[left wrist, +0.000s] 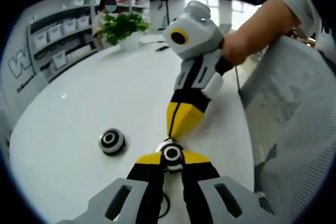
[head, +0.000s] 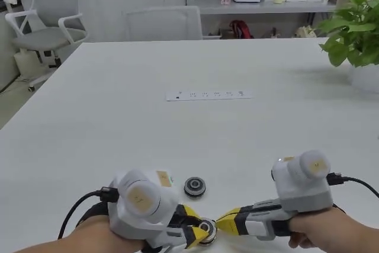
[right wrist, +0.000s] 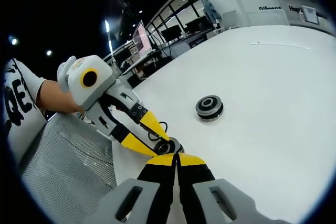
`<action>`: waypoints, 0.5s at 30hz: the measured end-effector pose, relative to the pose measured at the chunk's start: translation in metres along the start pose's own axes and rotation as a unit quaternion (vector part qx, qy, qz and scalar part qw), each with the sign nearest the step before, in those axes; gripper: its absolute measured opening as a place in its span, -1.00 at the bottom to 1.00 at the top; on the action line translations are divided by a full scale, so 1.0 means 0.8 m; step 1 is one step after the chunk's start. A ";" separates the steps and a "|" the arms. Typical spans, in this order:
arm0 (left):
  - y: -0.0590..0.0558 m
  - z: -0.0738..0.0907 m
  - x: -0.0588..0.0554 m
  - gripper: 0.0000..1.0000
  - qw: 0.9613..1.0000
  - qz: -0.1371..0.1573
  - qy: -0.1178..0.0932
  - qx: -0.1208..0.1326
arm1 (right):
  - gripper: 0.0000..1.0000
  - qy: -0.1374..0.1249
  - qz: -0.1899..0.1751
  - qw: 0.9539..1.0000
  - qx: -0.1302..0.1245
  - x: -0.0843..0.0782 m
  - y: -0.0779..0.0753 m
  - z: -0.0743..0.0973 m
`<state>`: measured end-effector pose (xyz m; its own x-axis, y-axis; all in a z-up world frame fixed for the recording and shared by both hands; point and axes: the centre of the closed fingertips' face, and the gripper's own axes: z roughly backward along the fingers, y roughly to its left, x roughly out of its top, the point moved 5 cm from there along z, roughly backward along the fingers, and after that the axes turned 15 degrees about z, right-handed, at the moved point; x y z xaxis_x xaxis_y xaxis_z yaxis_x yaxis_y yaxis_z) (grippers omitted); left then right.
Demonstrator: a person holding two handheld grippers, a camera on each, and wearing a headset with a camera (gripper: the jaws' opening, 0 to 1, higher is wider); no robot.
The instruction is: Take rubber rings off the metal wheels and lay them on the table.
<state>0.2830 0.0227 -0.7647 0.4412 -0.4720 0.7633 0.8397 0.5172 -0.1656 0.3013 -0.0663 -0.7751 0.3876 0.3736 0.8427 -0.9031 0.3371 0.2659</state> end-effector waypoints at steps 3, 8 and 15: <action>-0.001 0.000 0.000 -0.76 1.000 -0.001 0.002 0.003 | -1.00 -0.003 -0.012 1.000 0.002 0.001 0.001 0.000; -0.001 0.000 0.000 -0.76 1.000 -0.003 0.004 0.007 | -1.00 -0.004 -0.026 1.000 0.004 0.001 0.002 0.000; -0.001 -0.001 0.001 -0.77 1.000 -0.003 0.007 0.008 | -1.00 -0.003 -0.031 0.999 0.009 0.002 0.004 0.000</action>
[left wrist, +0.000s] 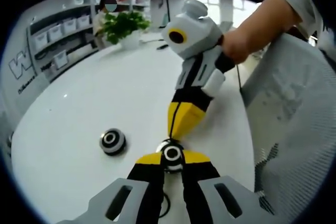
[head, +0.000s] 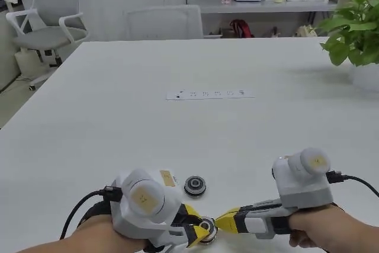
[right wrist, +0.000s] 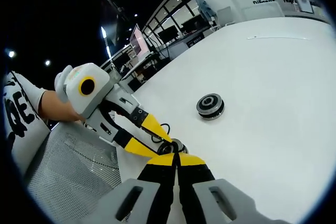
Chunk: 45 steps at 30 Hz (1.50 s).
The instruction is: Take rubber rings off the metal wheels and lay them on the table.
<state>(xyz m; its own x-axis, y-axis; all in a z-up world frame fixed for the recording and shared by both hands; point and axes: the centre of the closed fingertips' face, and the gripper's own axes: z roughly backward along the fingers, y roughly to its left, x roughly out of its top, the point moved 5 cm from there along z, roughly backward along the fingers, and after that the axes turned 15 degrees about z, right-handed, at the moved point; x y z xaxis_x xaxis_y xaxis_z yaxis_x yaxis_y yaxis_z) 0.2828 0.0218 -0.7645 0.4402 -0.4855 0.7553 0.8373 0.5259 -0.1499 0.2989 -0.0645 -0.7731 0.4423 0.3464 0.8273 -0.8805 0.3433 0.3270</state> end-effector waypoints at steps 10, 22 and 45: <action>-0.001 0.000 0.000 -0.77 1.000 -0.003 0.003 0.000 | -1.00 0.000 0.000 1.000 0.012 0.001 0.005 -0.001; -0.004 0.000 -0.001 -0.77 1.000 -0.006 0.005 -0.005 | -1.00 -0.002 -0.001 1.000 0.027 0.001 0.013 -0.001; -0.003 0.000 -0.001 -0.75 1.000 0.005 -0.001 -0.005 | -1.00 -0.022 -0.008 0.999 0.024 0.003 0.007 0.003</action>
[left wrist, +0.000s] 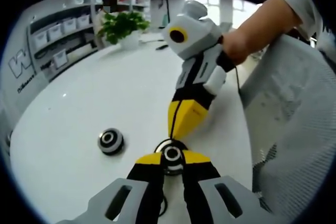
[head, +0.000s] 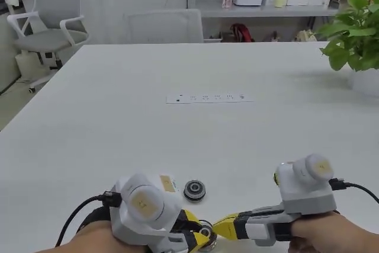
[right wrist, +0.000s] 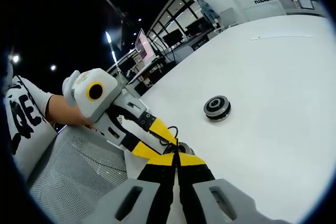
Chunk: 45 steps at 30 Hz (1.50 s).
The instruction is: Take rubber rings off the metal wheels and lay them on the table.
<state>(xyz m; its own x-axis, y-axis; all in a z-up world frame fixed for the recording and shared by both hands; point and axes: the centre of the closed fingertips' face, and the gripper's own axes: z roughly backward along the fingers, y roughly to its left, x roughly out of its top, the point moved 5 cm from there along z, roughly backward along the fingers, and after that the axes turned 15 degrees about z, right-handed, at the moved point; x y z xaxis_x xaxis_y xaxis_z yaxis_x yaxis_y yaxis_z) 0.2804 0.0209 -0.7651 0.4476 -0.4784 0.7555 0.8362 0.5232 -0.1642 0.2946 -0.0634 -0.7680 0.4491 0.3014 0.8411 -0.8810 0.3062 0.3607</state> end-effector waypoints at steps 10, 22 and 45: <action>-0.003 0.003 0.000 -0.64 0.999 0.026 0.002 -0.018 | -1.00 0.001 -0.001 1.000 0.000 0.000 0.000 0.000; -0.010 0.018 0.006 -0.35 0.999 0.027 -0.014 -0.043 | -1.00 -0.003 -0.004 1.000 -0.001 0.001 -0.001 0.001; -0.006 0.062 0.005 0.16 0.998 0.037 -0.044 -0.033 | -1.00 -0.013 -0.007 1.000 0.004 0.009 0.003 0.005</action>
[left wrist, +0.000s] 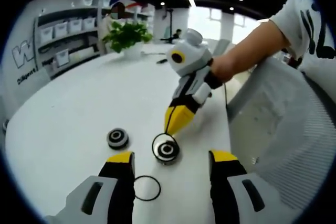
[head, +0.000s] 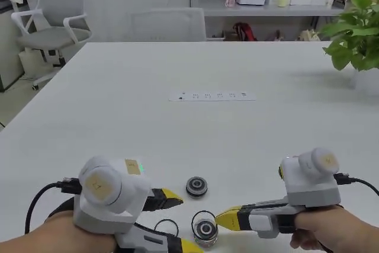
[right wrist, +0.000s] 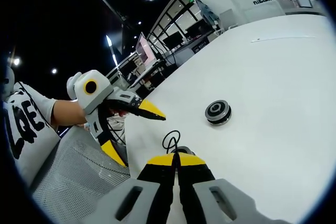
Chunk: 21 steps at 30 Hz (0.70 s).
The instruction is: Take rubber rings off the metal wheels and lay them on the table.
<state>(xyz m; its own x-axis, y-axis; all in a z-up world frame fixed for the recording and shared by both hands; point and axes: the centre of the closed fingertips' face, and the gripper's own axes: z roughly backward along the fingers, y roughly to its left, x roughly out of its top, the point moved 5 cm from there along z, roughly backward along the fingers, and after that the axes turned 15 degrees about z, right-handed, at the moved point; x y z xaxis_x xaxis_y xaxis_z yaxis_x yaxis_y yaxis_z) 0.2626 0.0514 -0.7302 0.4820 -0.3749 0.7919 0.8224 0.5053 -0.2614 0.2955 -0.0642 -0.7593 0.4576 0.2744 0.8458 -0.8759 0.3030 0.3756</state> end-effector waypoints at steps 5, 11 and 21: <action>0.006 0.011 -0.002 0.23 1.000 0.010 -0.010 0.008 | -1.00 0.000 0.000 1.000 0.004 0.002 0.001 -0.001; 0.013 0.024 -0.004 0.32 0.999 0.019 -0.020 0.016 | -1.00 -0.003 -0.001 1.000 0.012 0.008 0.005 -0.004; 0.018 0.043 -0.006 0.45 0.998 0.030 -0.038 0.030 | -1.00 -0.007 0.001 1.000 0.026 0.021 0.013 -0.018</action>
<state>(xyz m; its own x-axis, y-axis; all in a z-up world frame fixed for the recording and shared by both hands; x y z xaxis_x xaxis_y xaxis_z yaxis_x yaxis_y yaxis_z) 0.2621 0.0868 -0.7188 0.5034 -0.2846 0.8158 0.7724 0.5714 -0.2773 0.2965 -0.0435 -0.7467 0.4540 0.2619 0.8516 -0.8837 0.2543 0.3929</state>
